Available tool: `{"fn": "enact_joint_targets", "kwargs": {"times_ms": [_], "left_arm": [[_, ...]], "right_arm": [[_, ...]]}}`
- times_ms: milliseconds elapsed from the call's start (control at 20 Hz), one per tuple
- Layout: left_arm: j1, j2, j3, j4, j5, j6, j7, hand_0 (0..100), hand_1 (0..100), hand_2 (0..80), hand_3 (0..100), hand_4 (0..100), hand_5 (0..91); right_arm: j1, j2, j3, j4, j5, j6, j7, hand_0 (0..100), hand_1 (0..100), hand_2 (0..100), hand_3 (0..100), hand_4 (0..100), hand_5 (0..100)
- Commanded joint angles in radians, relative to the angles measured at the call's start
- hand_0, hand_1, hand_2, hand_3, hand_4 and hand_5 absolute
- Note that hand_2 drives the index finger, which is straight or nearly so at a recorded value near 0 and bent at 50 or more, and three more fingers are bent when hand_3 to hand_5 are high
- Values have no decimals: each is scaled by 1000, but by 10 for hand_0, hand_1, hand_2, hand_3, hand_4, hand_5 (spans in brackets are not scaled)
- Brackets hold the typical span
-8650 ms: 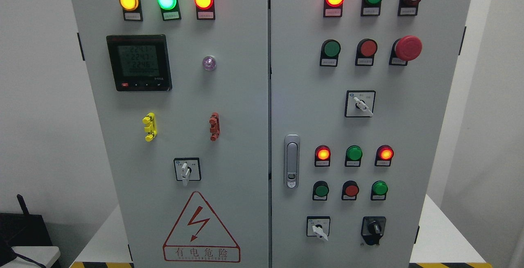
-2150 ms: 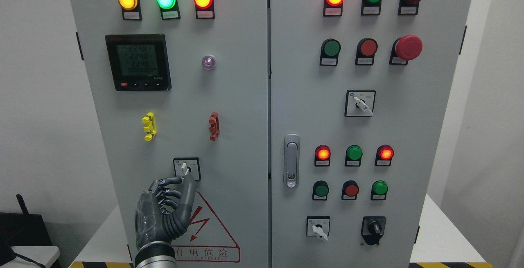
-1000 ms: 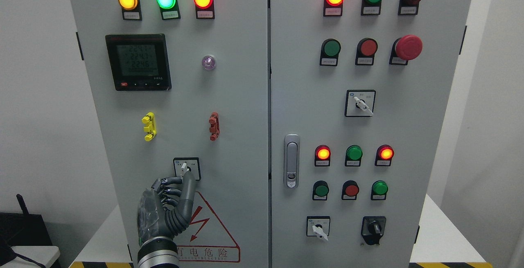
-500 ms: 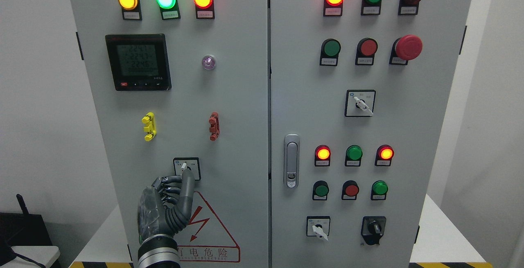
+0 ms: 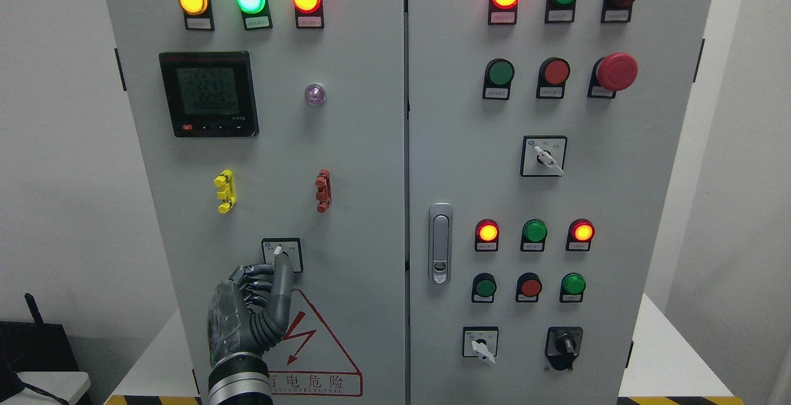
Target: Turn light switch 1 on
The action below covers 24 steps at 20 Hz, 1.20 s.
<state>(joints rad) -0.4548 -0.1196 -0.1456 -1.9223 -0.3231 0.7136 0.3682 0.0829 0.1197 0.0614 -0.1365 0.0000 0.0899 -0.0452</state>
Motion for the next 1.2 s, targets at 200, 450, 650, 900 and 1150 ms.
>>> {"fn": "enact_joint_targets", "kwargs": {"times_ms": [200,450,650,900,1150], "left_arm": [[-15,0,0,3,-1,26,-2,351,284,413,695,802,853],[-16,0,0,5,1,27,-2,352,281,413,695,802,853],[-19,0,0,6,-1,29,-2,352,280,413,695,802,853],[-21,0,0,6,-1,30,-2,350,280,413,695,802,853],[-21,1,0,6,-1,30,-2,337,280,412,694,802,853]], "right_arm": [[0,0,0,0,-18,1,1,120,389,0,0,0,0],[0,0,0,0,-18,1,1,120,389,0,0,0,0],[0,0,0,0,-18,1,1,120,389,0,0,0,0],[0,0,0,0,-18,1,1,120,389,0,0,0,0],[0,0,0,0,-18,1,1,120,389,0,0,0,0]]}}
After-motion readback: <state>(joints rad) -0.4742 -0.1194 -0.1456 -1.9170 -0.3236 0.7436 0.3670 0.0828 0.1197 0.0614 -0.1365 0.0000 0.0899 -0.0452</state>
